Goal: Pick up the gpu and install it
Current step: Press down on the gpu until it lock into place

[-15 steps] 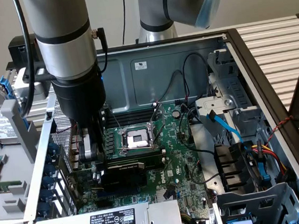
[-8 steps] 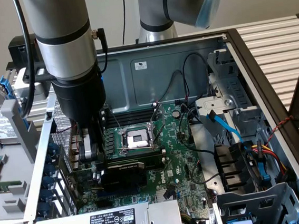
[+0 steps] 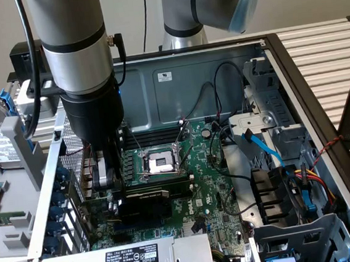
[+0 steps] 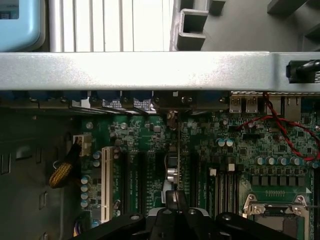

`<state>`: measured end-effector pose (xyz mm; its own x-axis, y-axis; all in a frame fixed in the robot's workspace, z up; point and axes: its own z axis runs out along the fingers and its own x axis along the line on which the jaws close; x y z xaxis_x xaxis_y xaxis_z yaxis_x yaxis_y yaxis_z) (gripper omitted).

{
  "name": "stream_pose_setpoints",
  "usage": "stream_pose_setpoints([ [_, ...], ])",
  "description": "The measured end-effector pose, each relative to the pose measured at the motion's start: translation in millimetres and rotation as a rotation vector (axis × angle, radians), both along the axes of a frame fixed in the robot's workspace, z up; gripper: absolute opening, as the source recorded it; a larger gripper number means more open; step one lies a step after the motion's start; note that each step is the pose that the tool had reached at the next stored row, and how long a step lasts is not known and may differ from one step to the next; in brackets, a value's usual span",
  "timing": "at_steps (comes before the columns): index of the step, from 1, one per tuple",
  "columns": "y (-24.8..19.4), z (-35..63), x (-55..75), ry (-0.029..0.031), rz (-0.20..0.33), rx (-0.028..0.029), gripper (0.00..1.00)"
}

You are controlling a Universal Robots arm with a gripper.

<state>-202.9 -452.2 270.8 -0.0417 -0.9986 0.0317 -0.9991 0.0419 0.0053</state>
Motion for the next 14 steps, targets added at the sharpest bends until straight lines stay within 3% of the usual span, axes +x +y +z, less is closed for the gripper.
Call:
stream_pose_setpoints([
  [14,0.0,0.0,0.0,0.0,-0.015,0.0001,0.11],
])
